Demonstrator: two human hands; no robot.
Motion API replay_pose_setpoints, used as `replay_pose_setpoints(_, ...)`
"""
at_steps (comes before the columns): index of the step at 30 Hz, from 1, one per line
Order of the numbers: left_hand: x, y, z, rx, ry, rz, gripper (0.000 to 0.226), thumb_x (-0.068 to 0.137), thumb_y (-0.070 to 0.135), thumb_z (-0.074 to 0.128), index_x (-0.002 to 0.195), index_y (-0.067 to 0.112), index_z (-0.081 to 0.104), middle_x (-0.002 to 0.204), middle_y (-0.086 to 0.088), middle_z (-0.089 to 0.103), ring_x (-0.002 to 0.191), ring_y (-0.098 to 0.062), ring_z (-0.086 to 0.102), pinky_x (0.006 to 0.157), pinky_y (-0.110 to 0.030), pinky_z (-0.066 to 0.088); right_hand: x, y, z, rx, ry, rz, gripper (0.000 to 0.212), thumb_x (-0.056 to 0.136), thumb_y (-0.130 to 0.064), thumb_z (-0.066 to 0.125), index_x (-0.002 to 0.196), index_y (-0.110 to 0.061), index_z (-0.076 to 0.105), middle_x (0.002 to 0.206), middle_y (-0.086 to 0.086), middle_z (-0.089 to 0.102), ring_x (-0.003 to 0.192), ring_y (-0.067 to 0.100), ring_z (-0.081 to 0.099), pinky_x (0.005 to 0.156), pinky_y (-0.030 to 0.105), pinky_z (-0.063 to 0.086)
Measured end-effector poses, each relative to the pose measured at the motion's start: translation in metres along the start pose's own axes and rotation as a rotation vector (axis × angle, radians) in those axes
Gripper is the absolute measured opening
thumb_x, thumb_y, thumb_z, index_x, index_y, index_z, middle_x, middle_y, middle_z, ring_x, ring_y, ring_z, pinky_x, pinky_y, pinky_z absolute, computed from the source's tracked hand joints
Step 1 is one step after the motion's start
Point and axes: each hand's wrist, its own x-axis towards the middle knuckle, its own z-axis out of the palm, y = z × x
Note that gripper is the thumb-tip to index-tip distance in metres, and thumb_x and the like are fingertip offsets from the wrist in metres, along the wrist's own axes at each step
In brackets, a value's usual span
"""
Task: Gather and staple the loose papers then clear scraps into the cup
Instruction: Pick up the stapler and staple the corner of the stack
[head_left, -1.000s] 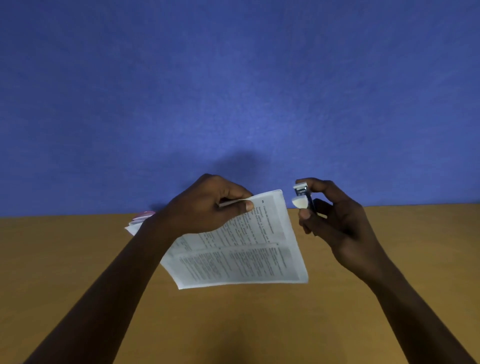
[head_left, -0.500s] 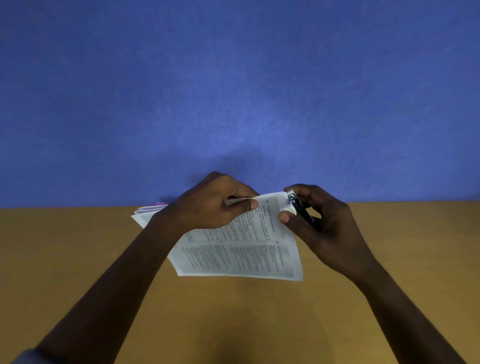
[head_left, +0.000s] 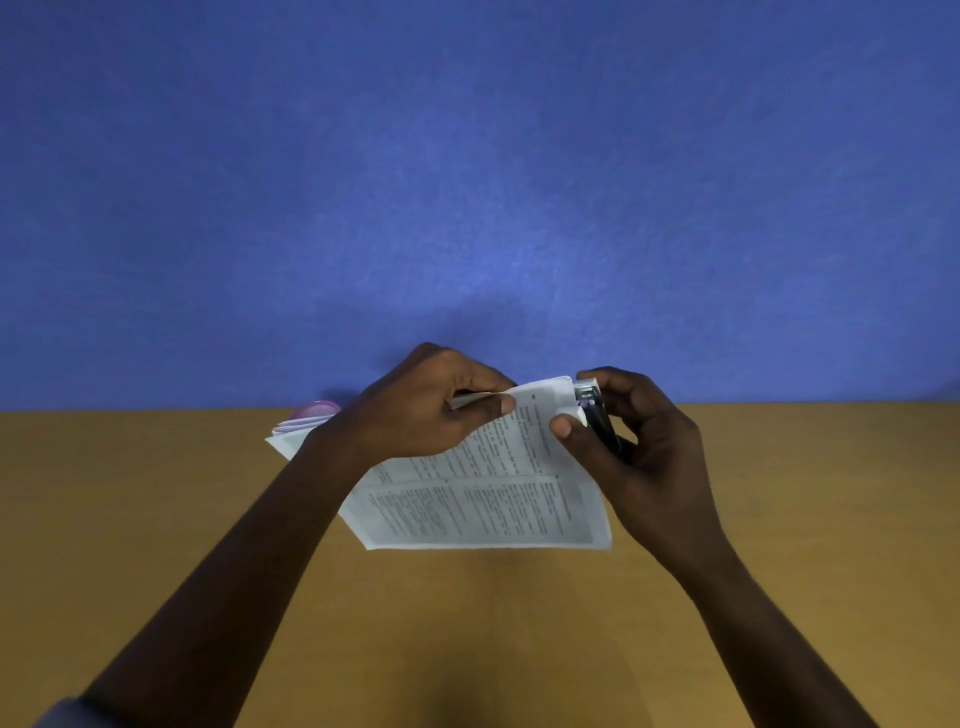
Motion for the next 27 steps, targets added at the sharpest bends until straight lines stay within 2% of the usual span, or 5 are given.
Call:
replay_pose_setpoints(7,-0.004,0.002,0.001,-0.010,0.019,-0.012,0.019,0.100,0.026,0.066,0.112,0.021,0.080,0.104,0.011,0.081,0.089,-0.001,0.074,0.072,-0.023,0.059,-0.009,0.011,0.006,-0.076,0.070,0.001,0.037,0.085,-0.026,0.081,0.117,-0.018,0.063,0.104,-0.011,0.076,0.102,0.013,0.073,0.075,0.039,0.064)
replay_pose_setpoints(15,-0.004,-0.002,0.005,0.023,-0.016,0.000,0.020,0.100,0.028,0.066,0.114,0.024,0.079,0.107,0.009,0.080,0.086,-0.002,0.074,0.070,-0.024,0.060,0.000,0.013,-0.004,-0.287,-0.189,-0.016,0.037,0.086,-0.037,0.078,0.120,-0.026,0.071,0.101,-0.018,0.076,0.091,0.008,0.071,0.072,0.017,0.055)
replay_pose_setpoints(20,-0.002,0.004,0.006,0.051,-0.085,0.020,0.022,0.100,0.030,0.065,0.116,0.024,0.079,0.107,0.009,0.080,0.078,0.006,0.070,0.067,-0.012,0.056,0.017,0.006,-0.015,-0.348,-0.388,-0.032,0.035,0.083,-0.038,0.081,0.114,-0.023,0.074,0.098,-0.014,0.077,0.090,0.009,0.074,0.073,0.027,0.060)
replay_pose_setpoints(24,-0.001,0.008,0.005,0.085,-0.129,-0.003,0.024,0.101,0.034,0.063,0.116,0.024,0.079,0.102,0.009,0.081,0.080,0.000,0.073,0.067,-0.021,0.060,0.033,-0.004,-0.024,-0.418,-0.522,-0.069,0.030,0.082,-0.035,0.084,0.107,-0.023,0.075,0.095,-0.012,0.077,0.082,0.012,0.072,0.067,0.025,0.057)
replay_pose_setpoints(27,-0.001,0.012,0.006,0.113,-0.173,-0.014,0.024,0.102,0.036,0.062,0.108,0.023,0.081,0.095,0.009,0.081,0.078,-0.004,0.073,0.064,-0.025,0.058,0.044,-0.010,-0.029,-0.498,-0.612,-0.128,0.030,0.084,-0.042,0.079,0.106,-0.023,0.076,0.094,-0.013,0.077,0.081,0.012,0.072,0.067,0.032,0.059)
